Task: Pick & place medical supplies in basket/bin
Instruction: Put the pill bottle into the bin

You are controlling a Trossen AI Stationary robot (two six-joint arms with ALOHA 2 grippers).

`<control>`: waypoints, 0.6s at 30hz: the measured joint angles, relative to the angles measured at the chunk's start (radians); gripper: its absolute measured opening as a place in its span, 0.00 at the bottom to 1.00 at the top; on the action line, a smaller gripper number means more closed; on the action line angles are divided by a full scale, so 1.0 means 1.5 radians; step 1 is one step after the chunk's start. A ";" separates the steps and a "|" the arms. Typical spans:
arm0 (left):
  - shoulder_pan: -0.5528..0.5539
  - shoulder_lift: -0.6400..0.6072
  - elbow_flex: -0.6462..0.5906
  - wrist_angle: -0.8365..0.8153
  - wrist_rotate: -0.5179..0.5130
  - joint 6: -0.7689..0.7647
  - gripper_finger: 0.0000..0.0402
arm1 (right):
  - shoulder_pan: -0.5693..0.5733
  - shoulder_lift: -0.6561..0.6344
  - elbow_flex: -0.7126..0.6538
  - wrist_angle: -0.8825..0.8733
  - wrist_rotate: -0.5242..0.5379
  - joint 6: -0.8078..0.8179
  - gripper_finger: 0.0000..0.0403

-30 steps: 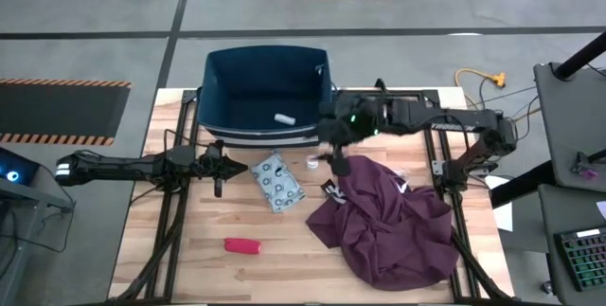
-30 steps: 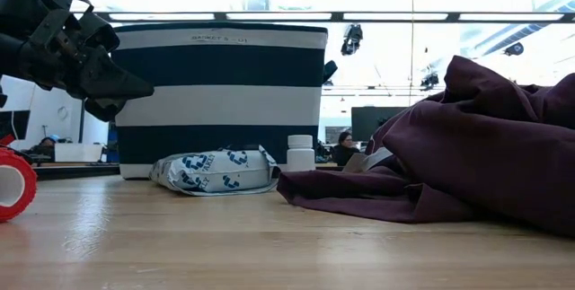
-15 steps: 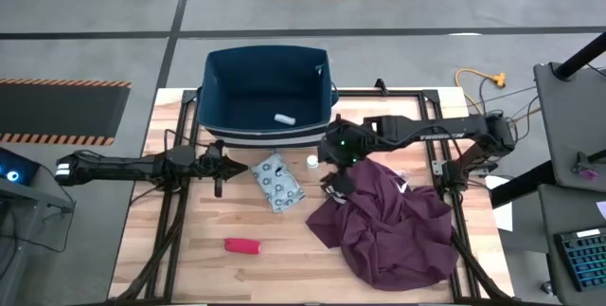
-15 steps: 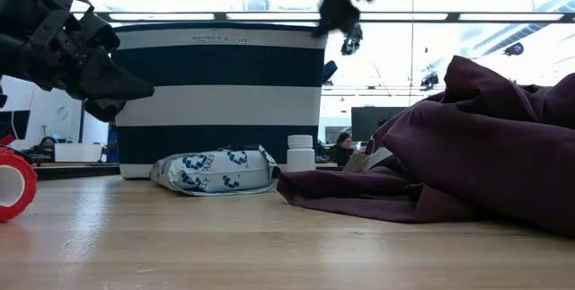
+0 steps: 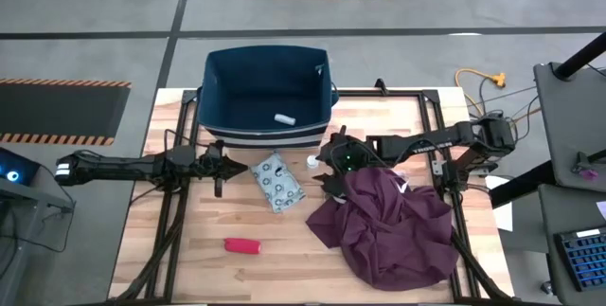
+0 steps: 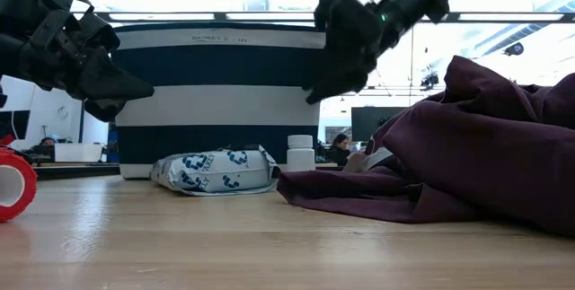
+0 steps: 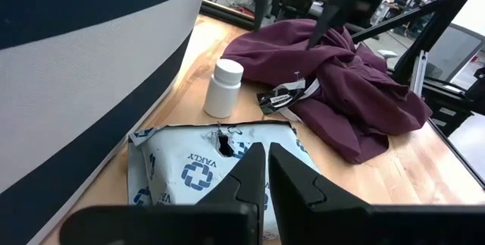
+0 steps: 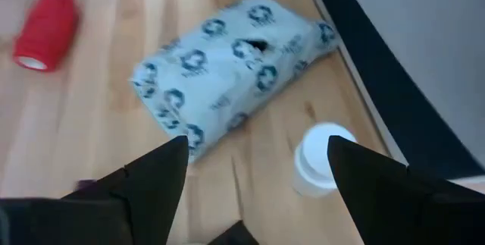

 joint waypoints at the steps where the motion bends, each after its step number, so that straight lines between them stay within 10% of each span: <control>1: 0.000 0.000 0.000 0.000 0.000 0.000 0.00 | 0.000 0.002 -0.013 0.016 0.007 0.002 0.76; 18: 0.000 0.000 0.001 0.000 0.000 0.000 0.00 | -0.004 0.103 -0.063 0.169 0.127 0.003 0.73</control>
